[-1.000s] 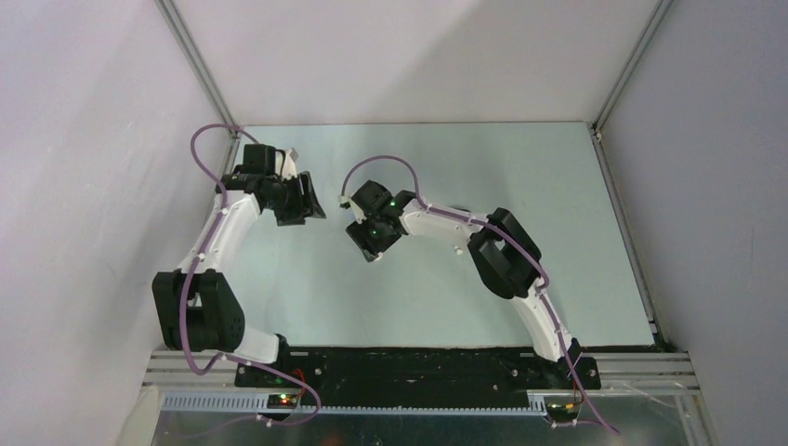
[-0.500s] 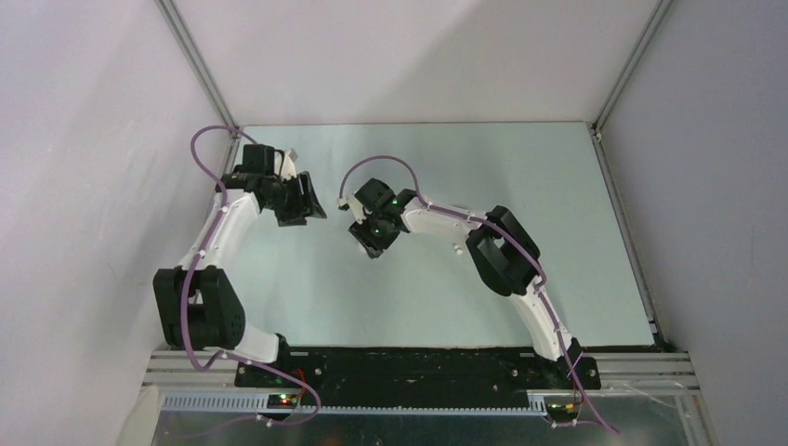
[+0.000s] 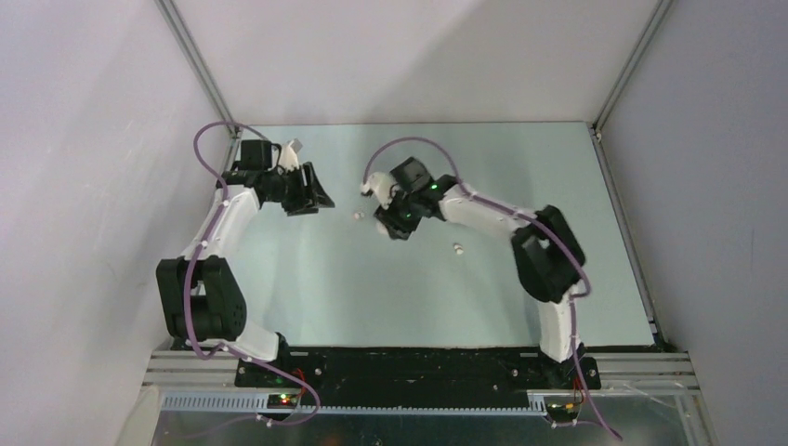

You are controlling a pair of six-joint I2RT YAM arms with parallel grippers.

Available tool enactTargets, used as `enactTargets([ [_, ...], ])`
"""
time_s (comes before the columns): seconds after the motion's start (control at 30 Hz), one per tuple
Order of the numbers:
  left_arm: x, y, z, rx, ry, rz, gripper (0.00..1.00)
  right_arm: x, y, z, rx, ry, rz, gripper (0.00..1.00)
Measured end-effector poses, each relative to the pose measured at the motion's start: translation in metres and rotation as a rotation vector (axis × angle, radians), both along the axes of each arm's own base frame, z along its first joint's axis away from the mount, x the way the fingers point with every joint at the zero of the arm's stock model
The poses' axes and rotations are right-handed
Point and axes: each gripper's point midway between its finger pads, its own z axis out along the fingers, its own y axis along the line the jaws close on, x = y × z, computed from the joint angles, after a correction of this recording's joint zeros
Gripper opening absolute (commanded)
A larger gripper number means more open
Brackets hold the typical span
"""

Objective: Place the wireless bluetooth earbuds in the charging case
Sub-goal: Pick up the charging case at the center of the board.

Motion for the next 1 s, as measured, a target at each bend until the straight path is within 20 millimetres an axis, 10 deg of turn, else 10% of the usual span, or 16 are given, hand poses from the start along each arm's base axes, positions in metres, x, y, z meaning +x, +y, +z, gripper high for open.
enactTargets([
  [0.2,0.014,-0.034,0.046,-0.126,-0.215,-0.165,0.61,0.031,-0.029,0.123,0.213,-0.260,-0.014,0.14],
  [0.43,0.007,-0.107,0.149,-0.198,-0.566,-0.473,0.60,0.043,-0.054,0.237,0.397,-0.541,-0.017,0.14],
  [0.67,0.001,-0.137,0.190,-0.225,-0.689,-0.576,0.55,0.042,-0.048,0.245,0.429,-0.584,-0.001,0.14],
  [1.0,0.009,-0.154,0.176,-0.235,-0.647,-0.604,0.56,0.039,-0.035,0.259,0.483,-0.610,0.002,0.14],
])
